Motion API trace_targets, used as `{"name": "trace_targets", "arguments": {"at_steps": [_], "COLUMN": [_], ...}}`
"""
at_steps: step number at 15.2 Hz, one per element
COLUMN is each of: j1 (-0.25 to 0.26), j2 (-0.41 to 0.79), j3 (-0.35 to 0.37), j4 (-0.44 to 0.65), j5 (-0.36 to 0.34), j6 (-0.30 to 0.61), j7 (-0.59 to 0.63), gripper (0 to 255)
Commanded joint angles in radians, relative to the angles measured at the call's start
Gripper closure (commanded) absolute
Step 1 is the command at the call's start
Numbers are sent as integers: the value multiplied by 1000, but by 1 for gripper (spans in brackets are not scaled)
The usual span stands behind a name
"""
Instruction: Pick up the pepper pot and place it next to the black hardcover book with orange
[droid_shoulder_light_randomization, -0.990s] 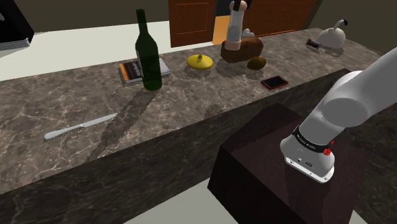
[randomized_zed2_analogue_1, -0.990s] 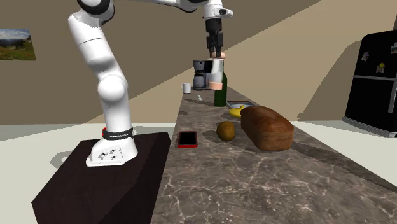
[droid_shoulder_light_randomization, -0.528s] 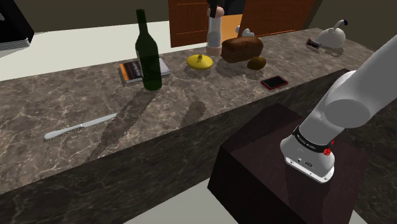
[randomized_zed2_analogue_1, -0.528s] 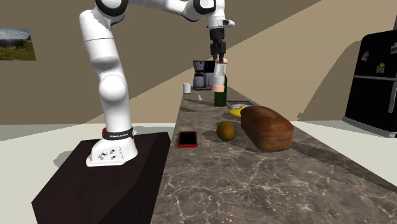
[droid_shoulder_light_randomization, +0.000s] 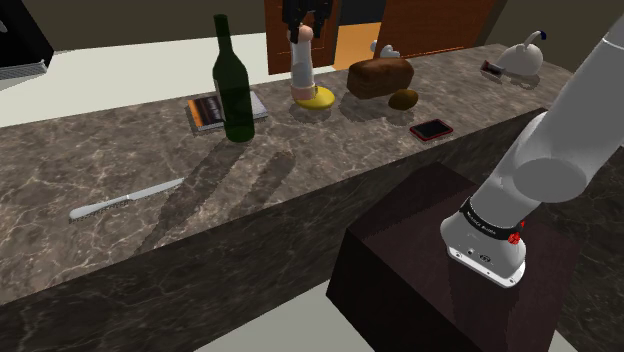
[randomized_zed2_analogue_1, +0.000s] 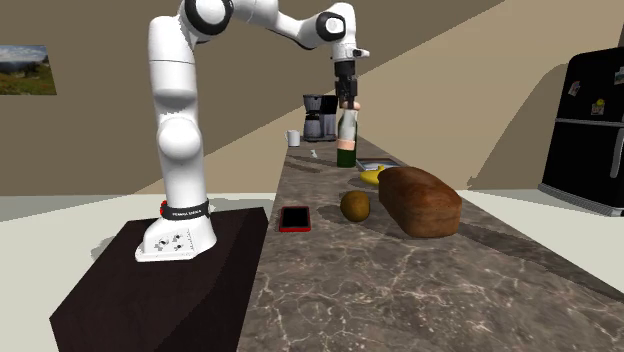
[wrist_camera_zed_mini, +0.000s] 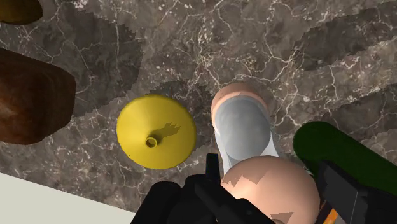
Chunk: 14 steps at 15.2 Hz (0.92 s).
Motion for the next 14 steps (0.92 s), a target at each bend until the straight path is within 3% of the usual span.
{"name": "trace_targets", "arguments": {"at_steps": [1,6,14], "j1": [18,65,63], "j2": [65,211,212], "j3": [17,42,41], "j4": [59,206,100], "j5": [-12,-44,-45], "j6": [5,2,109], "j7": [37,112,114], "gripper": [255,255,255]}}
